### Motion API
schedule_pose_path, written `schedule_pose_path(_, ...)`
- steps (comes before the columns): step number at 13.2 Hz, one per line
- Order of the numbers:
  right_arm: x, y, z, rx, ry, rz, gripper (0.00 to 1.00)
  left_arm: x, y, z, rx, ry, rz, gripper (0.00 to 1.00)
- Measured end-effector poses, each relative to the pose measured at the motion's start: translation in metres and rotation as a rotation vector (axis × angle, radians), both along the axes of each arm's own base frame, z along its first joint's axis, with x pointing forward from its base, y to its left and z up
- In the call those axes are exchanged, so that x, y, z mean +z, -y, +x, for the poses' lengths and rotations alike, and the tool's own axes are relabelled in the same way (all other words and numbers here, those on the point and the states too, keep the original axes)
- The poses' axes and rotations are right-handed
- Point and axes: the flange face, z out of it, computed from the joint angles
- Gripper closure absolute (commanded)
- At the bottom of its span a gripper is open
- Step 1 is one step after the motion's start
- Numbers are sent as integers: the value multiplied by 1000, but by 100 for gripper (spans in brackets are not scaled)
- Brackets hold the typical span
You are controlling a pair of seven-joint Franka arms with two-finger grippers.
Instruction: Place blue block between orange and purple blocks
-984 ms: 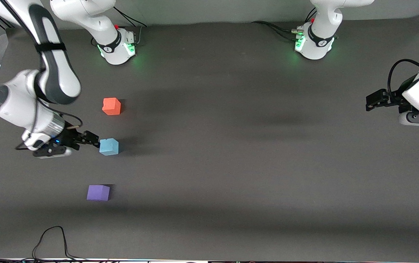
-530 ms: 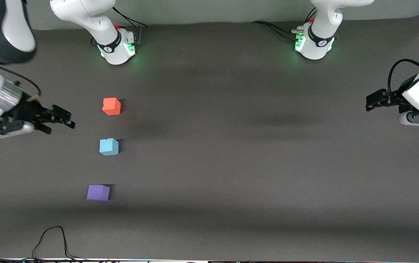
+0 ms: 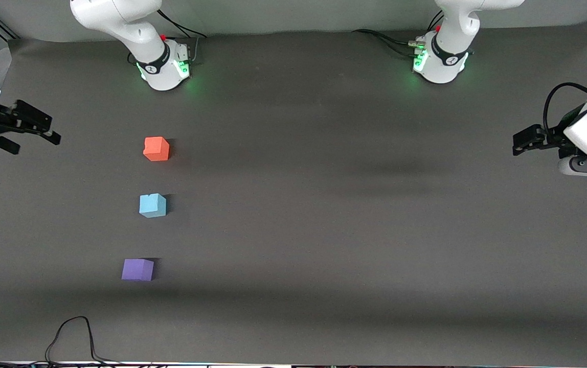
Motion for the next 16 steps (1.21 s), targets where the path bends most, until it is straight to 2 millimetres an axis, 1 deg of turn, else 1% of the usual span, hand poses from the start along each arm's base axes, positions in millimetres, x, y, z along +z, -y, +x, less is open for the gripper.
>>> schedule_pose_path(2,-5,1,2,-1,-9,-14,0,0,0,0,0,0,0,0)
schedule_pose_path(5,-21,7,8,-20,-33,-30,0,0,0,0,0,0,0,0)
schedule_pose_path(6,-24,4,9,-18,-38,-35,0,0,0,0,-1,0,0,0)
schedule_pose_path(8,-27,-4,10,-12,-40,-41,0,0,0,0,-1,0,0,0)
schedule_pose_path(12,-37,2,9,-28,-50,-45,0,0,0,0,-1,0,0,0)
schedule_pose_path(16,-38,1,10,-27,-45,-46,0,0,0,0,-1,0,0,0)
